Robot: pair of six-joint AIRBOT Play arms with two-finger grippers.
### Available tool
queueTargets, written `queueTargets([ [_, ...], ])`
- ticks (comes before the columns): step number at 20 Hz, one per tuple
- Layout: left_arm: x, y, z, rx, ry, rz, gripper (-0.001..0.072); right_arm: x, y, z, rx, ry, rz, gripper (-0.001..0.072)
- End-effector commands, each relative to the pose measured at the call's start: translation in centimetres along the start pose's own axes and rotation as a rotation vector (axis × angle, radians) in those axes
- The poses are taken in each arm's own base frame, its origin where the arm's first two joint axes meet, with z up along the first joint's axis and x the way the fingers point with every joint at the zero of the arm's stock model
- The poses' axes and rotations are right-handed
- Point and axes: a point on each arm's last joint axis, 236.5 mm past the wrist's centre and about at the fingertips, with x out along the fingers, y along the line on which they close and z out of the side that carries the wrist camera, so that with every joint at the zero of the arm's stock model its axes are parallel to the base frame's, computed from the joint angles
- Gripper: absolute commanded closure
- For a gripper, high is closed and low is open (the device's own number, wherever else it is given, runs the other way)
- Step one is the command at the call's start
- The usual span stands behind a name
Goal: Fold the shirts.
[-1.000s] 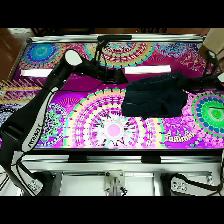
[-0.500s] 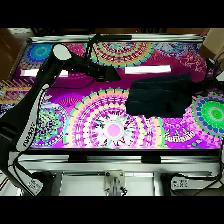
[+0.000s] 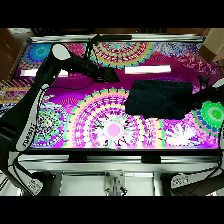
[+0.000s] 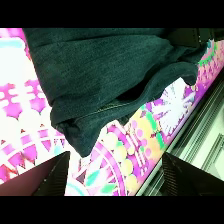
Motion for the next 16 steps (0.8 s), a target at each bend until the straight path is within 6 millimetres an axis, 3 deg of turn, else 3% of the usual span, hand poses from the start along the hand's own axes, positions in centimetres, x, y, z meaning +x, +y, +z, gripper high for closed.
queueTargets([
  [1, 0.0, -0.1, -0.3, 0.0, 0.014, -0.003, 0.0048, 1.8, 0.9, -0.9, 0.029, 0.06, 0.079, 0.0015],
  [8, 0.0, -0.1, -0.3, -0.001, 0.013, -0.004, 0.0048, 4.6, 5.0, -2.4, 0.123, 0.175, 0.274, 0.0035],
  [9, 0.0, -0.1, -0.3, -0.005, 0.013, -0.004, 0.0048, 5.1, 5.4, -2.7, 0.111, 0.189, 0.27, 0.016],
  [11, 0.0, -0.1, -0.3, -0.019, 0.011, -0.004, 0.0048, 6.4, 6.7, -3.0, 0.088, 0.208, 0.27, 0.0524],
  [12, 0.0, -0.1, -0.3, -0.02, 0.011, -0.004, 0.0048, 7.0, 7.2, -3.1, 0.077, 0.212, 0.267, 0.0625],
  [14, 0.0, -0.1, -0.2, -0.019, 0.01, -0.004, 0.0048, 7.4, 8.6, -2.3, 0.046, 0.172, 0.271, 0.0624],
  [16, -0.2, 0.1, -0.1, -0.021, 0.006, -0.001, 0.0048, 6.2, 11.3, -0.2, 0.016, 0.086, 0.377, 0.0624],
])
